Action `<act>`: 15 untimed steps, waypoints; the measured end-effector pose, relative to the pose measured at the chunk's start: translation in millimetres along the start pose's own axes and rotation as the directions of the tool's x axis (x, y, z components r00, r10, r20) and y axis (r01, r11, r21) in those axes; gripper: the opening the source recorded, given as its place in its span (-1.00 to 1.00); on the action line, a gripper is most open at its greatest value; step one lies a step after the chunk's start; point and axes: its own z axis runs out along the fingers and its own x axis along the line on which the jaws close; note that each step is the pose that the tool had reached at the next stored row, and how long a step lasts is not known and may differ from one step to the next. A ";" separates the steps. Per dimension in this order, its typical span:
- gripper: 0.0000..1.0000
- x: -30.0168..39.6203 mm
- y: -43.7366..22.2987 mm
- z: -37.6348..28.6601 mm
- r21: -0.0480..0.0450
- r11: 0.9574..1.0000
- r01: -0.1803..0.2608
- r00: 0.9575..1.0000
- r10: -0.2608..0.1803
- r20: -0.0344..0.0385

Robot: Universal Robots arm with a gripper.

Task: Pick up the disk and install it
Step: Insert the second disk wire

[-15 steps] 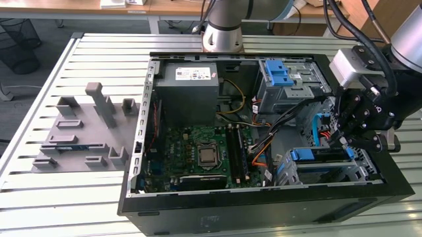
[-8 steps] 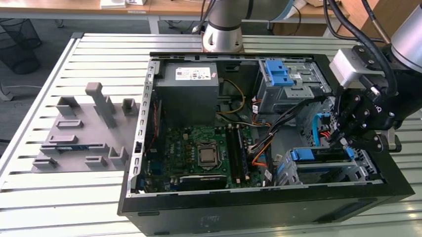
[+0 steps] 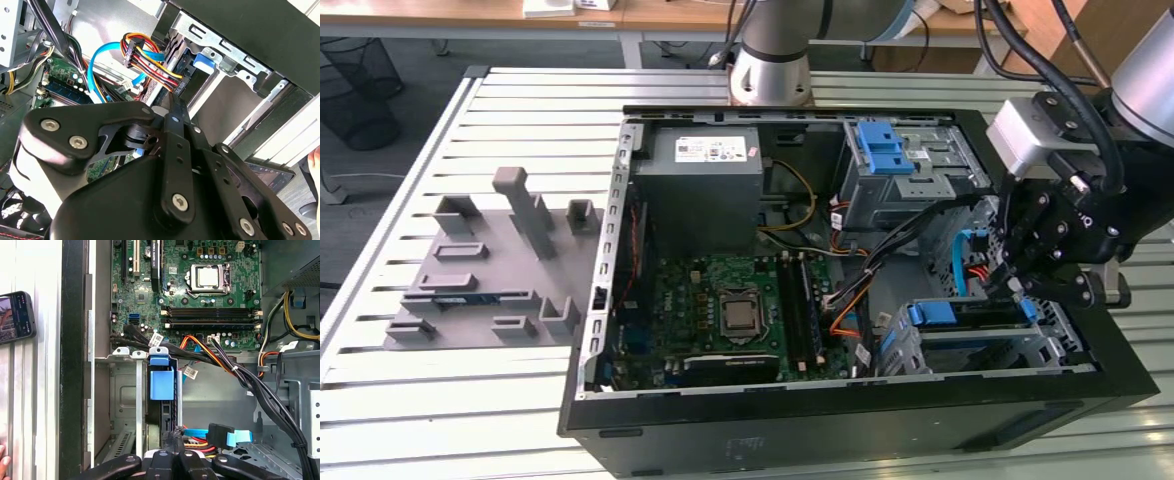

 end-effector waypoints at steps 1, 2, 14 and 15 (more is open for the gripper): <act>-0.77 0.0 0.0 0.0 0.000 1.000 0.000 1.000 0.000 0.000; -0.77 0.0 0.0 0.0 0.000 1.000 0.000 1.000 0.000 0.000; -0.65 0.0 0.0 -0.3 0.000 1.000 0.000 1.000 0.000 0.000; -0.52 0.0 0.0 -0.3 0.000 1.000 0.000 1.000 0.000 0.000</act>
